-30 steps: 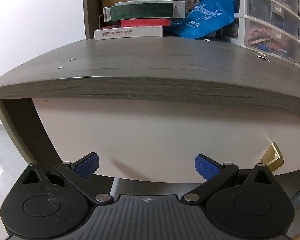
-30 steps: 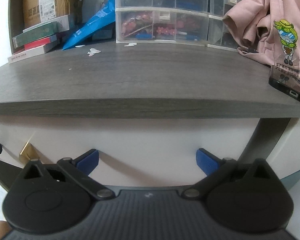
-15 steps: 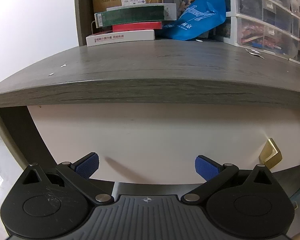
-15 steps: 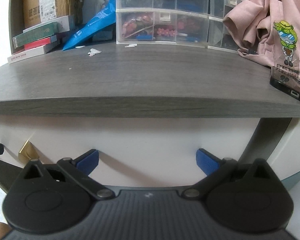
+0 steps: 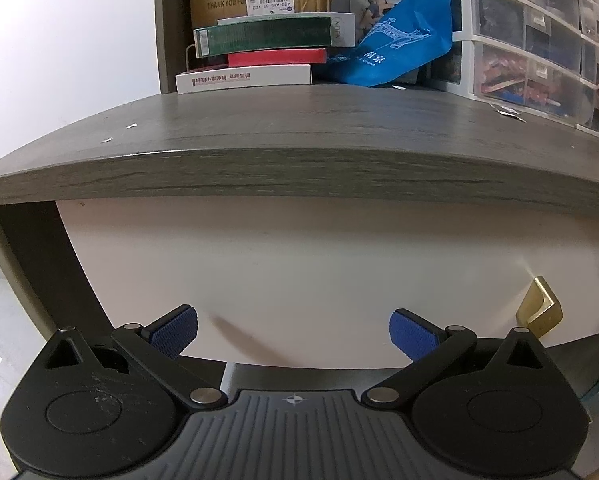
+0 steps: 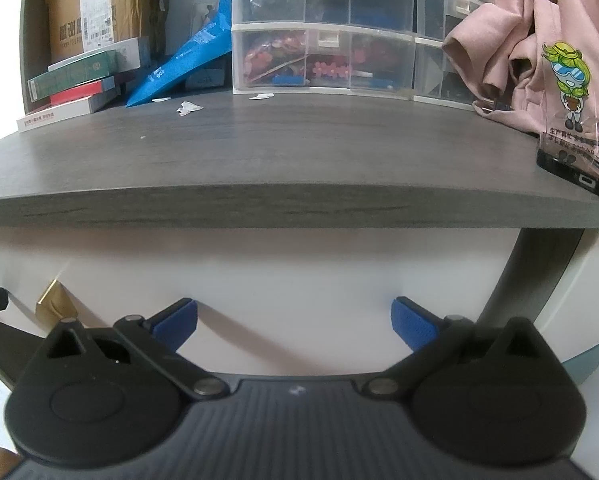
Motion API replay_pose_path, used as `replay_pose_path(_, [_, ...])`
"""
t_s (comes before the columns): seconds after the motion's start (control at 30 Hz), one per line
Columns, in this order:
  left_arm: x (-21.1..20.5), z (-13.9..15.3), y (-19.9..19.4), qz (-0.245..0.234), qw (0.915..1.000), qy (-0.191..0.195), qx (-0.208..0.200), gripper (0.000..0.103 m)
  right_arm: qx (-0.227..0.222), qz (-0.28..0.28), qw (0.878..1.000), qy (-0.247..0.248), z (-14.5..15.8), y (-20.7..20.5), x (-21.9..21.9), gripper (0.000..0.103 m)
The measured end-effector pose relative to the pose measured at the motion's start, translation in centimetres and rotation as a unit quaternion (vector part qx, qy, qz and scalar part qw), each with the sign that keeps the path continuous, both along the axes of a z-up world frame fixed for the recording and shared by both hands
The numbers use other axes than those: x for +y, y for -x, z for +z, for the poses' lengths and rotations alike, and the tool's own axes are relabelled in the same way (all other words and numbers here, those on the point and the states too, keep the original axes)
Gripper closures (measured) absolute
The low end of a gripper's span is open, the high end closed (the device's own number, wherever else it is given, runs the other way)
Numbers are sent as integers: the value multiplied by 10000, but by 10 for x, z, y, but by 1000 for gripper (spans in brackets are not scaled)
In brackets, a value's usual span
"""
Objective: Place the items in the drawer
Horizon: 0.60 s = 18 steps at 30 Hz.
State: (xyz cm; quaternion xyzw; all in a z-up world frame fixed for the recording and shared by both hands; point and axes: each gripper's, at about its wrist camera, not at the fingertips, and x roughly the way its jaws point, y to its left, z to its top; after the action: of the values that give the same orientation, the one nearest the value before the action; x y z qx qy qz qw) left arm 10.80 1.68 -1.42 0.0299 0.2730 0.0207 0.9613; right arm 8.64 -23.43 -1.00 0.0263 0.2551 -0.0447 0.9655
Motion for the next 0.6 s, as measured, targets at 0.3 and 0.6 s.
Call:
replay_pose_path(0.3, [-1, -3, 3, -42, 10000, -20, -63, 0, -61, 6, 10000, 63, -7, 2, 3, 0])
replay_pose_path(0.6, [-2, -9, 8, -67, 9999, -21, -128, 0, -180, 26, 9998, 27, -17, 7, 6, 0])
